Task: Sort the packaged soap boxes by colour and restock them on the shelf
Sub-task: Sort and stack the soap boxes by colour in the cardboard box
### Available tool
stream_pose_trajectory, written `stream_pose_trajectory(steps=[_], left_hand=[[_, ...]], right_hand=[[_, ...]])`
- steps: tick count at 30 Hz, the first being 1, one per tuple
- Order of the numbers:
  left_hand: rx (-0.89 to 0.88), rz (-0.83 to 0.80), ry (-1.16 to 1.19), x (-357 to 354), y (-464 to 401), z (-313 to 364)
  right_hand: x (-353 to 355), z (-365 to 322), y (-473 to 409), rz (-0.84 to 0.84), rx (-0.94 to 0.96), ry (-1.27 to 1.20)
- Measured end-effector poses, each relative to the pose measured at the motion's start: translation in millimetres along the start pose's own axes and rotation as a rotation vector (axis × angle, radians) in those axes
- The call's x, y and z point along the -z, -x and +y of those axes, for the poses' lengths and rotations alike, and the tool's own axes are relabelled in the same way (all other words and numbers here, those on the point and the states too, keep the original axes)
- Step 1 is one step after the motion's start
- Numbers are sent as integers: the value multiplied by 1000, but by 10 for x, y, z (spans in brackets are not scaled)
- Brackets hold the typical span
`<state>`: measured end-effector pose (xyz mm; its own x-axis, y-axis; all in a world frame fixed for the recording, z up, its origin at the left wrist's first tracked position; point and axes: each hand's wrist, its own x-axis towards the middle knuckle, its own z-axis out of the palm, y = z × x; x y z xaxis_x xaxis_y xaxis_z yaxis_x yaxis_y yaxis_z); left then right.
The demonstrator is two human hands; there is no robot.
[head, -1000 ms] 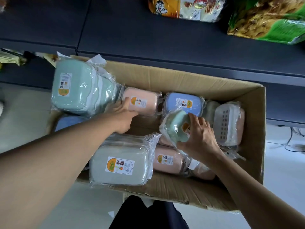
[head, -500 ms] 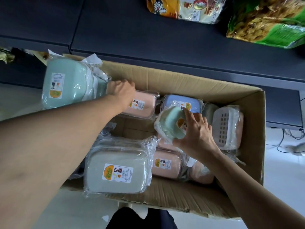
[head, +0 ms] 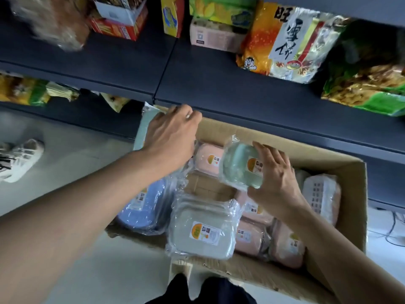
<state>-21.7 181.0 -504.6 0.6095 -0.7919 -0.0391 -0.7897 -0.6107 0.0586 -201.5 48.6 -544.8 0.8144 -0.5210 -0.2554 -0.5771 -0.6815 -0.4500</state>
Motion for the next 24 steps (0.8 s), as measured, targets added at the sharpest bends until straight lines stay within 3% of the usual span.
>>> stream_pose_trajectory(steps=[10,15,19,24], left_hand=[[313,-80,110,225,469,-986],[351,-94,160,171,644,-1177],[336,-80,248,103,658,-1119],[293,-23,329,-23,491,-949]], right_hand=[[-44,-1233,-664,84,514,205],[-129,-1684,-1015,-56,704,436],[-251,-1779,-1154,-176,727,478],[-279,-1657,-1117,-98,584,317]])
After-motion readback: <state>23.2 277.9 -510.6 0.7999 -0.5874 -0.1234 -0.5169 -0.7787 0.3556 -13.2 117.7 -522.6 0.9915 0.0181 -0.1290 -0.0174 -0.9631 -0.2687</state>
